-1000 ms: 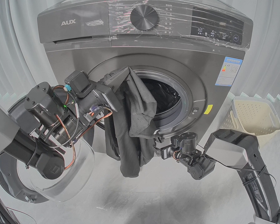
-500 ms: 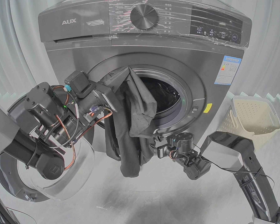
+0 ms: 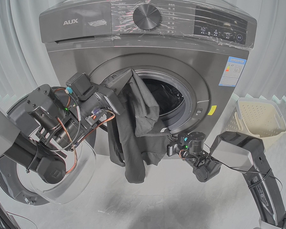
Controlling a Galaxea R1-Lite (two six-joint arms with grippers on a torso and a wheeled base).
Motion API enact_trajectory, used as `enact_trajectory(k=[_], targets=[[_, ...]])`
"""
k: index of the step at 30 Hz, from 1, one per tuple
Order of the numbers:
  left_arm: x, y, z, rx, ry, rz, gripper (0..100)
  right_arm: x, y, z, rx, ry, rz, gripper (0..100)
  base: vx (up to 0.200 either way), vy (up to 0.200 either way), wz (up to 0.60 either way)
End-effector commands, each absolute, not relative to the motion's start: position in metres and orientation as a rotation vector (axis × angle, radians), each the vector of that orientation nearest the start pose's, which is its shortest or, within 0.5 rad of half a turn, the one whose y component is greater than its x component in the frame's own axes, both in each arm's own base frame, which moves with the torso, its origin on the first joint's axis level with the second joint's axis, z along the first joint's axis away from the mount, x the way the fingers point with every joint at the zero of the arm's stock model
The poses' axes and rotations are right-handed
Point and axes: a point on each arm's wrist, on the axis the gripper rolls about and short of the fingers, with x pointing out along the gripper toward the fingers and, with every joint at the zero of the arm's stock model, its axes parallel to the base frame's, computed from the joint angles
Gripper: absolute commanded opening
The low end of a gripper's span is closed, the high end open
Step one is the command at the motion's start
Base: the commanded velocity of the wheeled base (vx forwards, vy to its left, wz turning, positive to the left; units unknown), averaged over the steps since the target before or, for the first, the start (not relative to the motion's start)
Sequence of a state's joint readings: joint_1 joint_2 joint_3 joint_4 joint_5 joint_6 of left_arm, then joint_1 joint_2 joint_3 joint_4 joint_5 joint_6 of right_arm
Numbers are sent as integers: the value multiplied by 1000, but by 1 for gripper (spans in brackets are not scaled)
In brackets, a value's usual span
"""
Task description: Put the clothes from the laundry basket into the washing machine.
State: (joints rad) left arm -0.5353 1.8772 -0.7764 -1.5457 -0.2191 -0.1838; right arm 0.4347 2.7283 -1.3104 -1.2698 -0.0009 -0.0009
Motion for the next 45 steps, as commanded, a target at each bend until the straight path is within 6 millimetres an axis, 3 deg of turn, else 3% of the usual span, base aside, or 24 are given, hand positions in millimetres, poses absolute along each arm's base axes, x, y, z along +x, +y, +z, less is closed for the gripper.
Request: enact_trajectory(k=[1,10,17,20,25,30,38,45], targets=[[281,-172,208,-243,-379,-781,0,414,198,-45,-37,166,450,0,0,0,0],[283,-168,207,-239,-376,-768,0,346,184,-18,-47,212,501,0,0,0,0],[280,-165,201,-235,-350,-762,0,317,168,16,-36,210,498,0,0,0,0],[274,-155,199,-227,-331,-749,0,295,159,38,-32,203,503,0,0,0,0],[270,-140,202,-220,-338,-718,0,262,151,56,-37,218,519,0,0,0,0],[266,-128,202,-214,-329,-687,0,243,138,68,-38,221,514,0,0,0,0],[268,-121,195,-215,-301,-664,0,238,123,69,-34,228,477,0,0,0,0],[269,-114,179,-208,-235,-639,0,237,115,99,-8,106,485,0,0,0,0]])
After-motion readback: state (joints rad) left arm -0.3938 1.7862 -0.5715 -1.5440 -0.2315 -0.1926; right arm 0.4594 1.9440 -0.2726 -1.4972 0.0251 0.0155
